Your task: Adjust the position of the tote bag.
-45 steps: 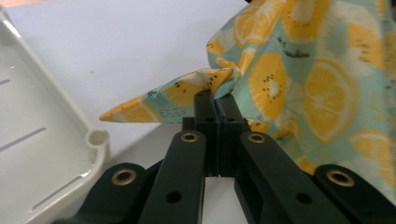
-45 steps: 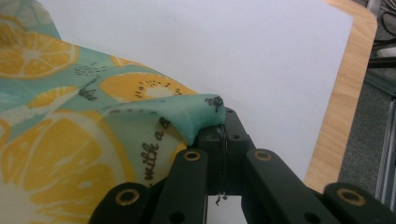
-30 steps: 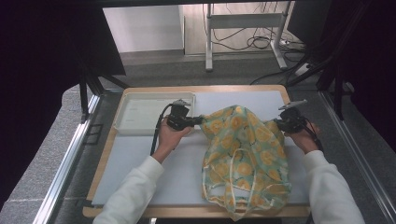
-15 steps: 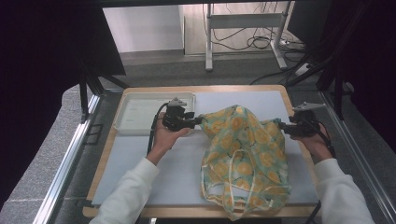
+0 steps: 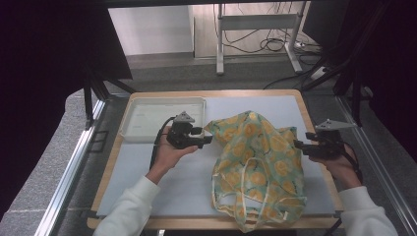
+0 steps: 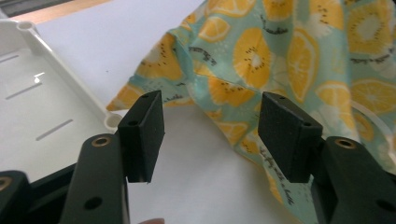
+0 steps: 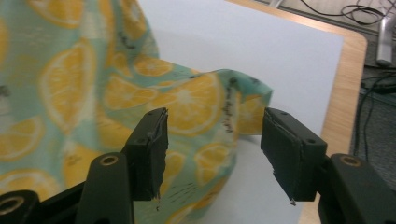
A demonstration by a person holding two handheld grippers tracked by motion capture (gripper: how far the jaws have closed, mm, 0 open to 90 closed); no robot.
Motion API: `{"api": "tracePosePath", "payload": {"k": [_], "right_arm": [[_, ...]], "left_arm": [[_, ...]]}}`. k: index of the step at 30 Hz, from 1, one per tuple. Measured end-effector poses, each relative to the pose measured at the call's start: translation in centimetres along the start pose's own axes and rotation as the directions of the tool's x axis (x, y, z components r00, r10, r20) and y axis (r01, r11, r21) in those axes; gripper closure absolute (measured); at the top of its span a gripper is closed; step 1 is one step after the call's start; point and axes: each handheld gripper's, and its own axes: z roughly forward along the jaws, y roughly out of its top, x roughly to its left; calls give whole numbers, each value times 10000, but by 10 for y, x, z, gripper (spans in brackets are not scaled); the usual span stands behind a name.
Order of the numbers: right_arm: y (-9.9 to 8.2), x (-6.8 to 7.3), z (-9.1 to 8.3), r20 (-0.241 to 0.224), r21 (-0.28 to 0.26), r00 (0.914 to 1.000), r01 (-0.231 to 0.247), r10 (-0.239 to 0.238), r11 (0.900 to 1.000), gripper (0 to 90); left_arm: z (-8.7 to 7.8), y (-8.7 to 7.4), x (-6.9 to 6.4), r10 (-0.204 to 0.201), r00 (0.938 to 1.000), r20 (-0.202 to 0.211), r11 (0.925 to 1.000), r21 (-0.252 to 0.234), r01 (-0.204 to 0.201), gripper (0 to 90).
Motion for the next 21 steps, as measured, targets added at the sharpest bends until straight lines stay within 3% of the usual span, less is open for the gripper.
{"api": "tracePosePath", "payload": {"k": [10, 21], "right_arm": [[-9, 14, -16, -461, -298, 9989, -131, 118, 9995, 394], [-18, 30, -36, -773, -471, 9970, 30, -67, 9989, 389]], "left_arm": [[-3, -15, -10, -67, 9986, 528, 10000, -29, 68, 380], [-7, -27, -15, -242, 9978, 624, 9997, -7, 243, 379]]}}
